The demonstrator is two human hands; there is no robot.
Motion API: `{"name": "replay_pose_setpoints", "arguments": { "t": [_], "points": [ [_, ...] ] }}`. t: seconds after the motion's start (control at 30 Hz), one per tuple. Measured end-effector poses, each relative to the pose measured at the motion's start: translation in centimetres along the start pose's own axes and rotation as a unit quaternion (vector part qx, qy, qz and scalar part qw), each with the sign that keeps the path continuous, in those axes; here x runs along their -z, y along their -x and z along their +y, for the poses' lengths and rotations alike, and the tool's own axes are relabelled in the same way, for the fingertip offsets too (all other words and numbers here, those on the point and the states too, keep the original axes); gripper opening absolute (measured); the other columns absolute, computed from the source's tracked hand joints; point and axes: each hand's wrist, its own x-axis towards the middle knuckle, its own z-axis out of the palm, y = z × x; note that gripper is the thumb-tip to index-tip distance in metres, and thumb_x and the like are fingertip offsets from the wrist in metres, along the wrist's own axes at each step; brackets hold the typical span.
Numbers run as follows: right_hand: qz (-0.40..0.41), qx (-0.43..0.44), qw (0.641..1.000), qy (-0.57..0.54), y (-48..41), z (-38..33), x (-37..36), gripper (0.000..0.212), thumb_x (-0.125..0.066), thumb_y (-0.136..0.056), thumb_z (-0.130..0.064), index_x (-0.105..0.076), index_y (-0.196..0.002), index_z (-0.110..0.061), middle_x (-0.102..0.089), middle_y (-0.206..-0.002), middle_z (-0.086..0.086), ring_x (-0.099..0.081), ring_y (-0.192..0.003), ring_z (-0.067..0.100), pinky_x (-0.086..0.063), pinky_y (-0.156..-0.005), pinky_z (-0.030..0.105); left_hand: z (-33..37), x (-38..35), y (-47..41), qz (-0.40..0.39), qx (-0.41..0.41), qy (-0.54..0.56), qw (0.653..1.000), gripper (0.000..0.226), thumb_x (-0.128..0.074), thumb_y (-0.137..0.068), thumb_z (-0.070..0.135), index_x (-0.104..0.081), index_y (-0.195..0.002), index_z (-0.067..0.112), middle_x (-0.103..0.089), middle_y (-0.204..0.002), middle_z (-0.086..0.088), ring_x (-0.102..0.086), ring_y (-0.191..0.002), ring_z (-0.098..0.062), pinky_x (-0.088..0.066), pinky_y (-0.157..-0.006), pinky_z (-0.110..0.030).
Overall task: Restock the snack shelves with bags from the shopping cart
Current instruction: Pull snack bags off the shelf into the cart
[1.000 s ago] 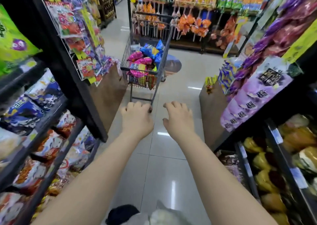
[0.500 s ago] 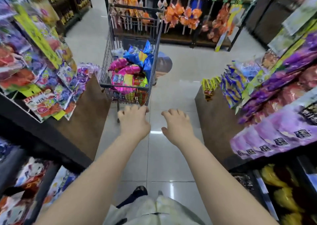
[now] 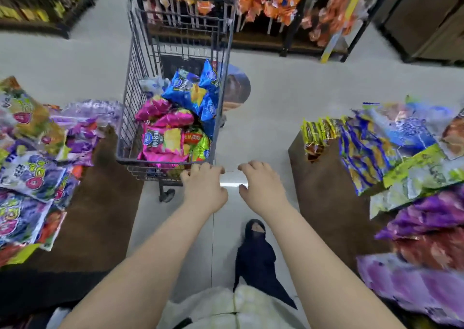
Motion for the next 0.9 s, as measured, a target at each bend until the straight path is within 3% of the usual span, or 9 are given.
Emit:
{"name": "replay_pose_setpoints", "arguments": {
  "t": [0.2, 0.4, 0.57, 0.7, 0.9],
  "points": [
    [-0.012, 0.082, 0.997, 0.006, -14.3, 4.6, 1.8, 0.042, -0.058, -0.088, -0.026, -0.053, -0.129, -0.018, -0.053, -0.128, 0.003, -0.043, -0.119, 0.027, -0.039, -0.097, 0.041, 1.1, 1.6, -13.1, 0.043, 0.104, 0.038, 0.993, 0.038, -0.064, -0.081, 0.03, -0.059, -0.118, 0.031, -0.058, -0.121, 0.0, -0.045, -0.118, -0.028, -0.035, -0.094, -0.043],
    [0.004, 0.13, 0.991, -0.028, -27.9, 8.0, 5.4, 0.037, -0.064, -0.083, -0.021, -0.059, -0.119, -0.014, -0.056, -0.119, 0.007, -0.049, -0.112, 0.032, -0.042, -0.093, 0.046, 3.0, 3.5, -24.0, 0.085, 0.197, 0.073, 0.974, 0.042, -0.061, -0.079, 0.032, -0.06, -0.12, 0.032, -0.061, -0.116, 0.0, -0.049, -0.114, -0.03, -0.034, -0.093, -0.042],
    [-0.024, 0.186, 0.98, -0.071, -36.4, 7.8, 4.5, 0.038, -0.069, -0.078, -0.02, -0.063, -0.115, -0.011, -0.06, -0.113, 0.01, -0.052, -0.107, 0.034, -0.047, -0.086, 0.046, 1.5, 2.6, -29.1, 0.059, 0.259, 0.081, 0.961, 0.039, -0.063, -0.079, 0.038, -0.06, -0.117, 0.03, -0.059, -0.114, 0.002, -0.048, -0.115, -0.026, -0.035, -0.09, -0.041],
    [-0.079, 0.231, 0.965, -0.098, -42.0, 6.4, 2.4, 0.037, -0.069, -0.076, -0.014, -0.065, -0.112, -0.008, -0.063, -0.108, 0.013, -0.056, -0.102, 0.037, -0.047, -0.088, 0.045, -2.1, 2.4, -33.1, 0.032, 0.337, 0.098, 0.936, 0.041, -0.06, -0.08, 0.035, -0.059, -0.121, 0.03, -0.058, -0.119, 0.001, -0.048, -0.118, -0.027, -0.036, -0.096, -0.045],
    [-0.186, 0.254, 0.947, -0.065, -51.8, 2.8, 1.4, 0.04, -0.064, -0.083, -0.017, -0.058, -0.123, -0.016, -0.056, -0.123, 0.006, -0.045, -0.117, 0.028, -0.04, -0.098, 0.039, -6.7, 4.0, -40.8, 0.021, 0.387, 0.161, 0.908, 0.041, -0.061, -0.083, 0.034, -0.057, -0.124, 0.03, -0.058, -0.121, -0.002, -0.048, -0.119, -0.03, -0.037, -0.094, -0.045]
  ]
}}
